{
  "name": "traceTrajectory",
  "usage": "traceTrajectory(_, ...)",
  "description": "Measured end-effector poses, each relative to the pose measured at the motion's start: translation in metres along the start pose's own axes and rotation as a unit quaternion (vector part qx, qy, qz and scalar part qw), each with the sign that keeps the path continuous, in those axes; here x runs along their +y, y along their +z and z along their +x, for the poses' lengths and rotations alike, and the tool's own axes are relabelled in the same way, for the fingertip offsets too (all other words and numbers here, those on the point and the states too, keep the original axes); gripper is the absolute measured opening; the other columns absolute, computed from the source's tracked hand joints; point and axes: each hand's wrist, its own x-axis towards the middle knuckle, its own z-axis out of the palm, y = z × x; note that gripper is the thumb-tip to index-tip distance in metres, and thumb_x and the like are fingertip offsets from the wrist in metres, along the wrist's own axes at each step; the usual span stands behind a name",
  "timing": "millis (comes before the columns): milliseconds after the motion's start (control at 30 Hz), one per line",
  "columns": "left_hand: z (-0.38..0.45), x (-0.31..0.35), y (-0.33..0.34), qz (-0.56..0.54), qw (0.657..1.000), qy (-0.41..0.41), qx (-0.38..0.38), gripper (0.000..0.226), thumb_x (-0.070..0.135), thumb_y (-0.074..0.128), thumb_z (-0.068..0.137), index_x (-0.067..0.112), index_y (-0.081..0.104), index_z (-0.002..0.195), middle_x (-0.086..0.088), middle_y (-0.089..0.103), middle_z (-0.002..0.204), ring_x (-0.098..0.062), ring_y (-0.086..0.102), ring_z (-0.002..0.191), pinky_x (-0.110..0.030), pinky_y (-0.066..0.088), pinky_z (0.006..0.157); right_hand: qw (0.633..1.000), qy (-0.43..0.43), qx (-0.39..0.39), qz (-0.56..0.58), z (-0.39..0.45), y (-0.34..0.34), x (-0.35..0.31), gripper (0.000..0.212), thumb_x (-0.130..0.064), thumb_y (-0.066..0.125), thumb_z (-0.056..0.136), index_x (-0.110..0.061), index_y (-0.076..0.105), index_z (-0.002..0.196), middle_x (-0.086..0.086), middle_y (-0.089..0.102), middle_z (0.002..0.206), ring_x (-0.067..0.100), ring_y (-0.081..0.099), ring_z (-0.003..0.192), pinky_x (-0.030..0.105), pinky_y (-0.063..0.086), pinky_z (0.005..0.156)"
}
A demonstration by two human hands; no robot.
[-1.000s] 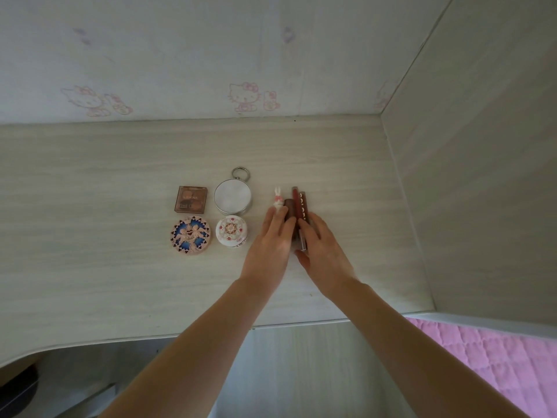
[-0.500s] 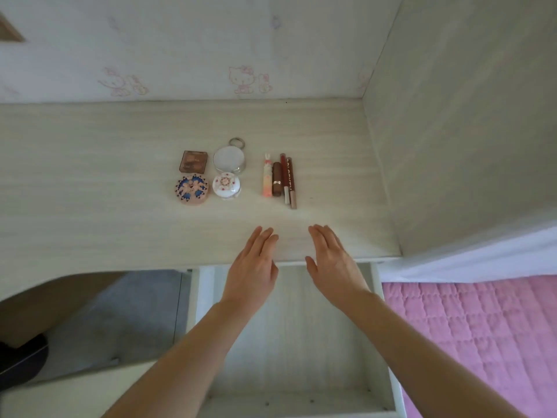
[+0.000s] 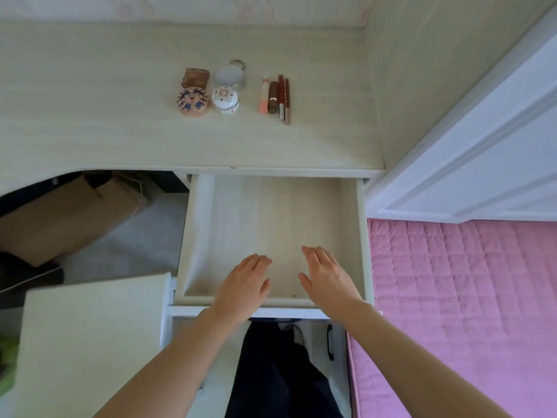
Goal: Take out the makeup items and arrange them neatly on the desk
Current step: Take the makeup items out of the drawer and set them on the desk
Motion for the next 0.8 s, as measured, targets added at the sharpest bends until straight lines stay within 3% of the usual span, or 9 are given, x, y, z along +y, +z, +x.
traceTrajectory(267,-0.031,-0.017,0.039,0.008,0.998,-0.022,-0.064,0.048,0.047,0.036,0.098,0.022,0.042,0.140,0.006,0.047,0.143,-0.014,0.041,0.131,-0.032,0.024,0.113,0.993,0.010,-0.113,0.030,-0.029,0.049,0.004,0.062,-0.047,0.045,0.096,-0.011,0.031,0.145,0.005,0.041,0.146,0.021,0.034,0.136,0.031,0.025,0.111)
traceTrajectory(367,-0.033,-0.019,0.042,0.033,0.996,0.001,-0.086,0.056,0.060,0.034,0.093,0.028,0.041,0.139,0.012,0.047,0.142,-0.011,0.043,0.130,-0.036,0.022,0.115,0.991,-0.020,-0.130,-0.029,-0.035,0.061,0.006,0.069,-0.060,0.043,0.091,-0.017,0.035,0.144,0.001,0.046,0.143,0.019,0.037,0.135,0.038,0.020,0.116)
traceTrajectory(433,-0.036,-0.021,0.042,0.057,0.993,0.026,-0.098,0.061,0.063,0.042,0.089,0.029,0.041,0.140,0.012,0.049,0.140,-0.013,0.046,0.127,-0.035,0.024,0.114,0.987,-0.034,-0.141,-0.070,-0.035,0.066,0.007,0.067,-0.054,0.048,0.090,-0.020,0.031,0.146,0.000,0.045,0.143,0.018,0.037,0.135,0.041,0.018,0.116)
traceTrajectory(533,-0.038,-0.027,0.038,0.087,0.992,0.035,-0.084,0.056,0.044,0.057,0.088,0.026,0.043,0.139,0.008,0.054,0.134,-0.018,0.051,0.121,-0.032,0.033,0.106,0.982,-0.042,-0.154,-0.098,-0.032,0.066,0.008,0.062,-0.040,0.054,0.092,-0.023,0.028,0.146,-0.002,0.045,0.143,0.021,0.042,0.131,0.040,0.023,0.114)
traceTrajectory(633,-0.043,-0.028,0.031,0.093,0.993,0.045,-0.055,0.047,0.027,0.075,0.077,0.020,0.061,0.122,0.003,0.069,0.111,-0.023,0.065,0.100,-0.034,0.049,0.088,0.981,-0.056,-0.146,-0.116,-0.032,0.064,0.007,0.056,-0.038,0.055,0.092,-0.024,0.032,0.142,-0.003,0.050,0.136,0.022,0.050,0.121,0.036,0.036,0.102)
traceTrajectory(700,-0.046,-0.026,0.028,0.107,0.992,0.062,-0.035,0.046,0.023,0.085,0.065,0.019,0.068,0.107,0.004,0.072,0.096,-0.022,0.069,0.084,-0.032,0.053,0.074,0.980,-0.059,-0.142,-0.125,-0.033,0.063,0.006,0.053,-0.037,0.054,0.094,-0.023,0.032,0.140,-0.003,0.052,0.133,0.023,0.052,0.117,0.036,0.040,0.095)
traceTrajectory(800,-0.045,-0.026,0.026,0.121,0.990,0.078,-0.006,0.050,0.024,0.091,0.055,0.018,0.071,0.100,0.005,0.072,0.088,-0.020,0.068,0.075,-0.029,0.054,0.067,0.978,-0.067,-0.140,-0.139,-0.032,0.061,0.006,0.049,-0.035,0.052,0.095,-0.021,0.033,0.138,-0.002,0.054,0.128,0.024,0.053,0.112,0.037,0.043,0.091)
